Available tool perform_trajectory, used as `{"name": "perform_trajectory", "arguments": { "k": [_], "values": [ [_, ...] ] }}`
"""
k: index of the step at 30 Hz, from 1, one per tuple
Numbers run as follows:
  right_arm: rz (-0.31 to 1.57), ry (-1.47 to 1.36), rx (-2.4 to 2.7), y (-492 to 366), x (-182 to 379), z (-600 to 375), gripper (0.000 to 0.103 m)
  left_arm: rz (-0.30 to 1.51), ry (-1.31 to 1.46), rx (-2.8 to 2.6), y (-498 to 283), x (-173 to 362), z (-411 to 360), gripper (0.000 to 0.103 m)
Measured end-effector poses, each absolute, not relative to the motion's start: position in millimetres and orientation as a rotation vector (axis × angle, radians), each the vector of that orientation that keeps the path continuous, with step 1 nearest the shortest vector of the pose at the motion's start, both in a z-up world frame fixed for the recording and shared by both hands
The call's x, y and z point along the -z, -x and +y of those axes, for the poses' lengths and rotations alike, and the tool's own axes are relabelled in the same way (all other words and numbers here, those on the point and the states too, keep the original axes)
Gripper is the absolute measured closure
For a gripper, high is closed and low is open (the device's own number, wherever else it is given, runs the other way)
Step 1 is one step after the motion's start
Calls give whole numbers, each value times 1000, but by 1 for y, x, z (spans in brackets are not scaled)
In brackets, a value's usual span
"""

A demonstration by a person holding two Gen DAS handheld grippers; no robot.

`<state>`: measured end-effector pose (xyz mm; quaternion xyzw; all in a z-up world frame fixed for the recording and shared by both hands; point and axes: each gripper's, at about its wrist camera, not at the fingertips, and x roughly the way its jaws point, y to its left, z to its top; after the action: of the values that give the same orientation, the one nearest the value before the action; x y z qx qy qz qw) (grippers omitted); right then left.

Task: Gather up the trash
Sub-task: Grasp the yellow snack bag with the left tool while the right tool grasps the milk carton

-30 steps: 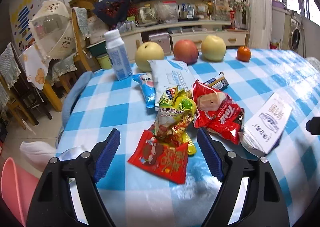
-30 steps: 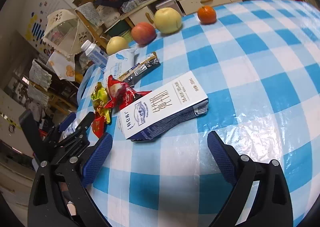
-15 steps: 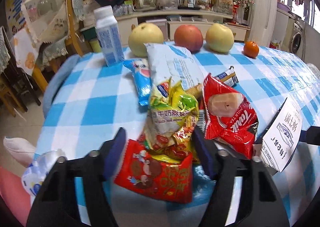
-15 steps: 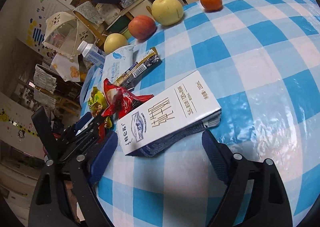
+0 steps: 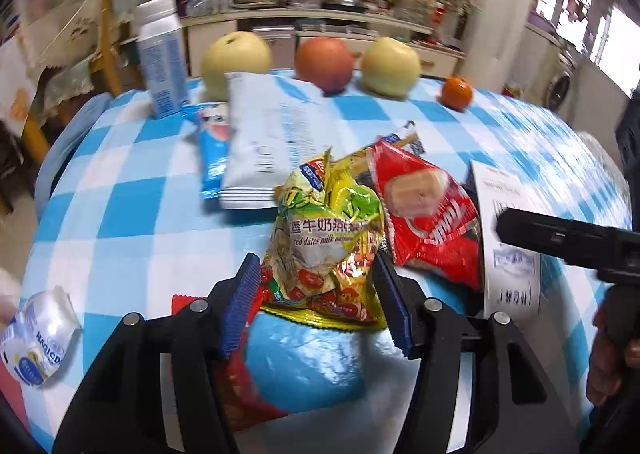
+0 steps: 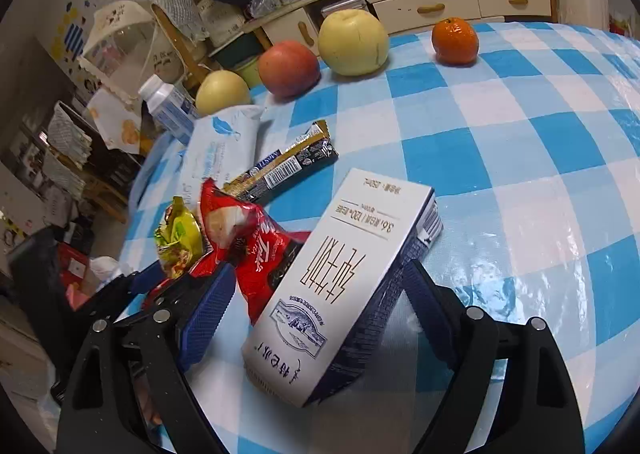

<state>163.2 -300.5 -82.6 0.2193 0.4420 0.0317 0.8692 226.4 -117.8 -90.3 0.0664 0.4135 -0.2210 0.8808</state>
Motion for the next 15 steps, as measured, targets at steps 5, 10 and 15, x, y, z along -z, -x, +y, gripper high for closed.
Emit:
{"name": "perform_trajectory", "arguments": {
  "k": [5, 10, 15],
  "values": [
    [942, -384, -39, -168, 85, -294, 17, 861, -177, 416, -229, 94, -121, 44],
    [964, -286, -16, -168, 90, -287, 27, 872, -171, 397, -233, 95, -122, 45],
    [949, -254, -13, -164, 87, -286, 35, 879, -131, 376, -235, 95, -120, 51]
  ]
}}
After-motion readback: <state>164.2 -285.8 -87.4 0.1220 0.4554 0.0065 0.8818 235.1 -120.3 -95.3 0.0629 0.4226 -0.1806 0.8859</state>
